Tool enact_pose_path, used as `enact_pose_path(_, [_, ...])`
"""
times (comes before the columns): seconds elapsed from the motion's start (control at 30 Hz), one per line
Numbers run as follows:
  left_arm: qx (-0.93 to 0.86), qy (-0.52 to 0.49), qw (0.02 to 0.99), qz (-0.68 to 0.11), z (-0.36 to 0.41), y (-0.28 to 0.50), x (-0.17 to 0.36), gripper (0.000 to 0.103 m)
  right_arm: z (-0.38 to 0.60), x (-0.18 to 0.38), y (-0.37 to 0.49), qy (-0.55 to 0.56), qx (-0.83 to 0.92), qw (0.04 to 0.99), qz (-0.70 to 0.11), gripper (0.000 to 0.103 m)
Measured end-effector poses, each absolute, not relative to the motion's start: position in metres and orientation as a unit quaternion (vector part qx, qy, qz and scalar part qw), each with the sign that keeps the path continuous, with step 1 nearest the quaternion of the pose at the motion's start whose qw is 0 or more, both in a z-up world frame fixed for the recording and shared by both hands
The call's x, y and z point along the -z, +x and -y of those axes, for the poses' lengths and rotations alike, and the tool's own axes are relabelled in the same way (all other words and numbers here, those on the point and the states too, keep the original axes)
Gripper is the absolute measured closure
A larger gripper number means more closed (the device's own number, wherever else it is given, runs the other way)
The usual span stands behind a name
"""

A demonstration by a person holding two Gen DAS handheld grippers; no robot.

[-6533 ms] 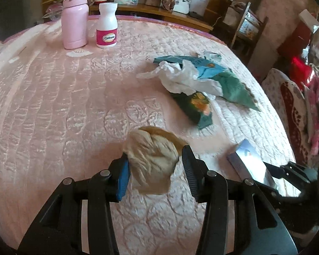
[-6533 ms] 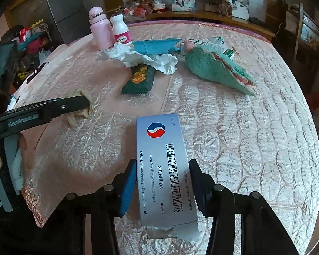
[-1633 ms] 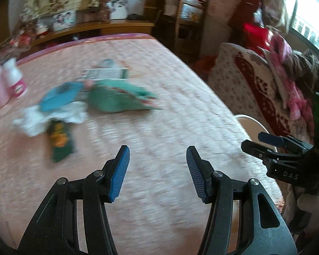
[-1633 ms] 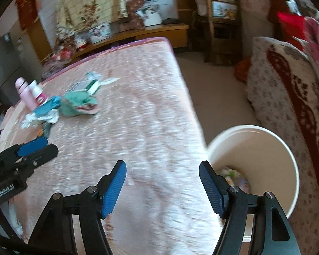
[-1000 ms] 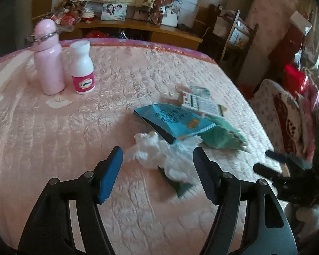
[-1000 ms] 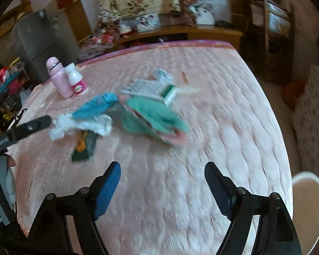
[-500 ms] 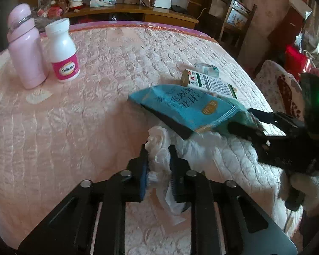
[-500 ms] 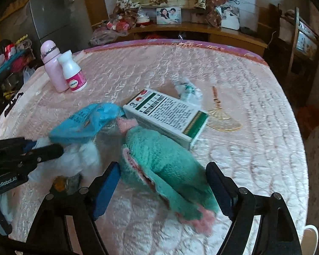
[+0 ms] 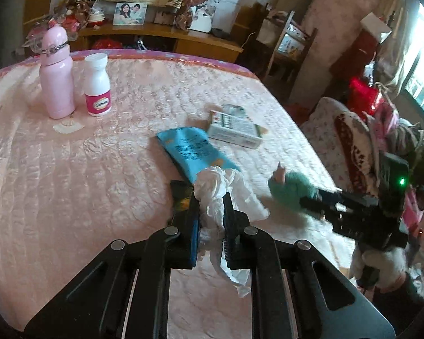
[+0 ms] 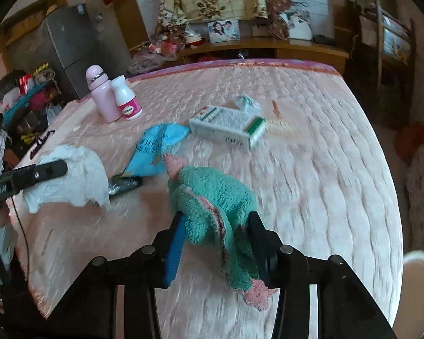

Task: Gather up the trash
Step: 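Carry the tissue and green towel to the bucket and open both tools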

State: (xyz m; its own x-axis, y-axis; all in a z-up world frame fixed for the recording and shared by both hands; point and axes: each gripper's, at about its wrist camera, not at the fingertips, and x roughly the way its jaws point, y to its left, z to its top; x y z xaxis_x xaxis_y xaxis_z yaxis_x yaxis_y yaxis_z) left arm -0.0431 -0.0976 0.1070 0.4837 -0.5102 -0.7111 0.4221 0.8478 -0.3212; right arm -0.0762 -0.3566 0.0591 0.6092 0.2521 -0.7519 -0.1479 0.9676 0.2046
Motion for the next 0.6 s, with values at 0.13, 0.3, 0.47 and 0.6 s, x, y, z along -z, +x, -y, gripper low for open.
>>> enact_pose_path(0.13, [0.274, -0.046, 0.86, -0.427, 0.106, -0.056, -0.109, 0.092, 0.365, -0.059, -0.106, 0.083, -0.105, 0.892, -0.433, 0.061])
enact_pose_path(0.3, [0.277, -0.028, 0.855, -0.438, 0.123, -0.072, -0.099, 0.092, 0.366, -0.048, -0.125, 0.07, -0.091, 0.884, -0.453, 0.057])
enact_pose_path(0.47, [0.279, -0.014, 0.852, -0.442, 0.136, -0.085, -0.094, 0.092, 0.353, -0.041, -0.121, 0.021, -0.081, 0.888, -0.452, 0.038])
enact_pose_path(0.6, [0.279, -0.01, 0.853, -0.442, 0.142, -0.088, -0.093, 0.092, 0.352, -0.037, -0.115, 0.021, -0.084, 0.89, -0.448, 0.036])
